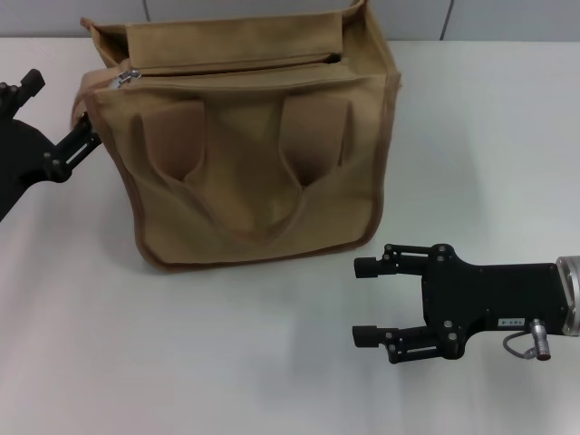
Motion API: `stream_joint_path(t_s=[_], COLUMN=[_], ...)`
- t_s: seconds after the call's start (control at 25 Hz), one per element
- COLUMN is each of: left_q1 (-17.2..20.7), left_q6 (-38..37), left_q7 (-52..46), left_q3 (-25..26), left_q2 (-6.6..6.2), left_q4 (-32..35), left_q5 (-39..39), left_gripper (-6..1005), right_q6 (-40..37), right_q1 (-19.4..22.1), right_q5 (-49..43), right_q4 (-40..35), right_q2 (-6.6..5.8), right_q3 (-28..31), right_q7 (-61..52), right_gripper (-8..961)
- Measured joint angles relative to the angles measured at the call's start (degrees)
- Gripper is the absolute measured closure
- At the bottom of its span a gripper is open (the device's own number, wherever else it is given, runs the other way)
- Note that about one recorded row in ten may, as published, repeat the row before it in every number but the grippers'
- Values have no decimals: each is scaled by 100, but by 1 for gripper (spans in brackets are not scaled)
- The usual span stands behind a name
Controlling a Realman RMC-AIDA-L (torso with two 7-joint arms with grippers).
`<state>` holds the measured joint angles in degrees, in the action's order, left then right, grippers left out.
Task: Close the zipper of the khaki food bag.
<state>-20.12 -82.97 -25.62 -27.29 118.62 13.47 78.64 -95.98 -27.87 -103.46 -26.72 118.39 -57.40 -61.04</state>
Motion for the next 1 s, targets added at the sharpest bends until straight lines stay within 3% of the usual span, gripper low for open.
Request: stream_joint_path(t_s=[0.56,0.76,1.0], left_q1=[-214,-189,-158], left_q6=[-383,-656,-891], left_q7=[780,796,836], left_q3=[67,45,39], left_q2=[30,31,29], left_q4=[-520,-547,-624], left_q5=[-262,-265,-267], left_gripper=[186,403,520], right_q6=[-29,-56,-69], right_q1=[-14,-18,-24], right_q5=[2,49,79], right_q4=[7,9,9], right_q2=[0,4,18], right_q3=[1,9,57], right_q7=[9,7,-1], right_gripper=[158,158,159])
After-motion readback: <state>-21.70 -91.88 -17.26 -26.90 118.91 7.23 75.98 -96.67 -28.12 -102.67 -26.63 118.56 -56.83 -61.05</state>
